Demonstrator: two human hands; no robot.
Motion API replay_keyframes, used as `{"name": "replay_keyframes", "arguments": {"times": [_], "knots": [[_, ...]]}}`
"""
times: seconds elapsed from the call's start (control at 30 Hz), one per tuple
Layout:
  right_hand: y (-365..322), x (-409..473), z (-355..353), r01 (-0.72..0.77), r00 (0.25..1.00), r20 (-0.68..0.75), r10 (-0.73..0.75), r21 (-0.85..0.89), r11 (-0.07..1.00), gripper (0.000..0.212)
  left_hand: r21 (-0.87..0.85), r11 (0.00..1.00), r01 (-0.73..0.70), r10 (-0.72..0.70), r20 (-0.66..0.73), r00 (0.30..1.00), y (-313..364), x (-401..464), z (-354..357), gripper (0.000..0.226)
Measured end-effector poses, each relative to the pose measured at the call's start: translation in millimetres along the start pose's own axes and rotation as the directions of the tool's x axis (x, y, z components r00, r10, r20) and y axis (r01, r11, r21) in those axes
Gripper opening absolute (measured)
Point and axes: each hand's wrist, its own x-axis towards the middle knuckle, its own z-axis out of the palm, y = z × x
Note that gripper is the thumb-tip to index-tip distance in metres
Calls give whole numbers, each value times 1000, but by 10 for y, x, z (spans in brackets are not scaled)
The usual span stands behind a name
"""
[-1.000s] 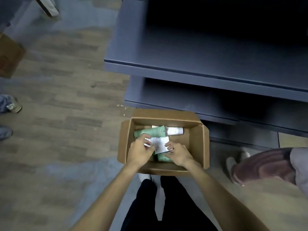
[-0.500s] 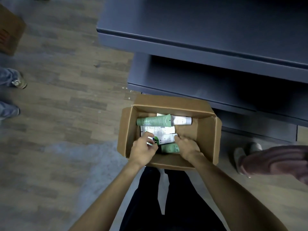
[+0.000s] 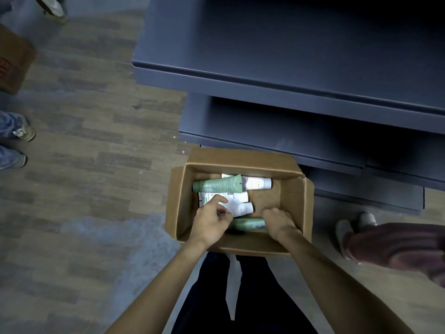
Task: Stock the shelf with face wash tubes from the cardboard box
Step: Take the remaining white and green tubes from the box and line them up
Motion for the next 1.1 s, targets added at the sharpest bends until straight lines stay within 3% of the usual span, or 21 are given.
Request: {"name": "replay_keyframes", "arguments": {"times": [0.17, 0.2, 0.3, 0.37, 0.47, 0.6, 0.8, 0.97, 1.1], "knots": [[-32, -70, -199, -16, 979, -178, 94, 395, 919, 26, -3, 1000, -3, 3, -7, 1000, -32, 14, -18, 23], [-60, -74, -206, 24, 976, -195, 95, 531, 847, 26, -10, 1000, 3, -3, -8, 1000, -39, 12, -19, 23], [-214, -46, -102, 167, 971, -231, 68, 850, 499, 24, -14, 1000, 10, -10, -16, 1000, -61, -2, -10, 23], [-313, -10, 7, 187, 970, -228, 86, 923, 336, 30, -24, 1000, 12, -13, -21, 1000, -77, -9, -3, 23], [-415, 26, 122, 141, 981, -166, 105, 967, 212, 35, -23, 1000, 15, -15, -24, 1000, -108, -20, -2, 23], [-448, 14, 197, 112, 978, -139, 157, 979, 171, 31, -13, 1000, 13, -14, -46, 999, -144, -50, -15, 22], [-359, -265, -228, 298, 924, -327, 200, 940, 164, 43, -46, 998, -52, 49, -77, 996, 77, -91, -226, 25], [-284, -787, -1059, 475, 828, -541, 148, 817, 326, 44, -114, 976, -184, 177, -75, 981, 606, -121, -578, 38], [-197, -1397, -1792, 587, 718, -687, 106, 681, 437, 43, -67, 904, -421, 416, -84, 906, 1236, -292, -955, 46]]}}
